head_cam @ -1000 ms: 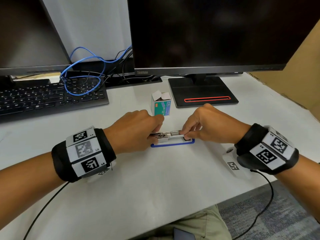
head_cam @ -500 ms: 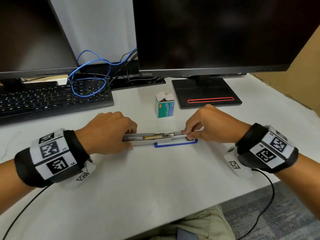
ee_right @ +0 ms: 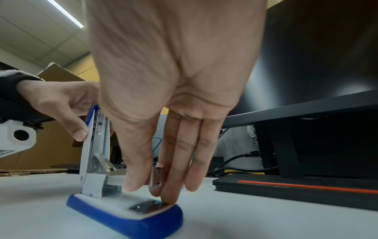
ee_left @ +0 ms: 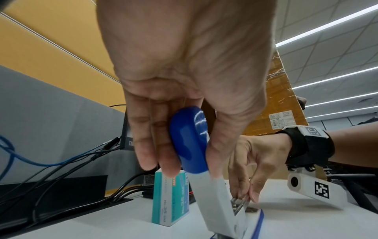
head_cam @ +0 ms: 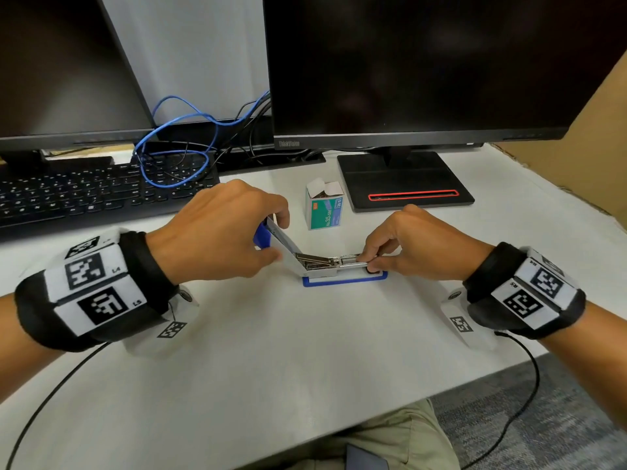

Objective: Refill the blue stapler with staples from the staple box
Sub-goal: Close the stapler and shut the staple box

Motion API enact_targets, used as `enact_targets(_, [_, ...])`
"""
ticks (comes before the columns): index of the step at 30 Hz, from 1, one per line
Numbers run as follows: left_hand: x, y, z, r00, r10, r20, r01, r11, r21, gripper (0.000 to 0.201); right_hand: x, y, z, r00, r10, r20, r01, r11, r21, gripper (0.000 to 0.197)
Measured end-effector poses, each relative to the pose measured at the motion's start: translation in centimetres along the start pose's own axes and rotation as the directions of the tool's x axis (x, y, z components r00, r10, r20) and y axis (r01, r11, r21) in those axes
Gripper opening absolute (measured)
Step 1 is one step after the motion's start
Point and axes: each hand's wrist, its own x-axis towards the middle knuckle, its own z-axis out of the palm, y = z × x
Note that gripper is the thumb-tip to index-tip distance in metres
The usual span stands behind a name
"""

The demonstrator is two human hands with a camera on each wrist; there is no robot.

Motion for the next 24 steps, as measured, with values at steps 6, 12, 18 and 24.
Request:
enact_targets(6, [-0.1, 0.3, 0.5, 0.998, -0.032, -0.045, 0.025, 0.99, -0.138, 0.04, 0.1, -0.2, 0.1, 1.0, 0.0, 0.0, 0.0, 1.0, -0.014, 0.019])
enact_targets(12, [0.1, 1.0, 1.6, 0.994, -0.047, -0.1, 0.012, 0.946, -0.324, 0.052, 0.0, -0.2, 0.1, 1.0, 0.011, 0.007, -0.011, 1.0, -0.013, 0.015])
enact_targets(18, [1.3, 2.2, 2.6, 0.994, -0.029, -0.106, -0.024, 0.888, -0.459, 0.049, -0.1, -0.2, 0.1, 0.995, 0.102, -0.004, -0.102, 0.994, 0.037, 0.034])
enact_targets(24, [2.5, 3.3, 4.1, 0.996, 0.035, -0.086, -0.072, 0.881, -0.468, 0.035, -0.2, -0.1, 0.2, 0.993, 0.11, -0.035, -0.105, 0.989, 0.107, 0.063])
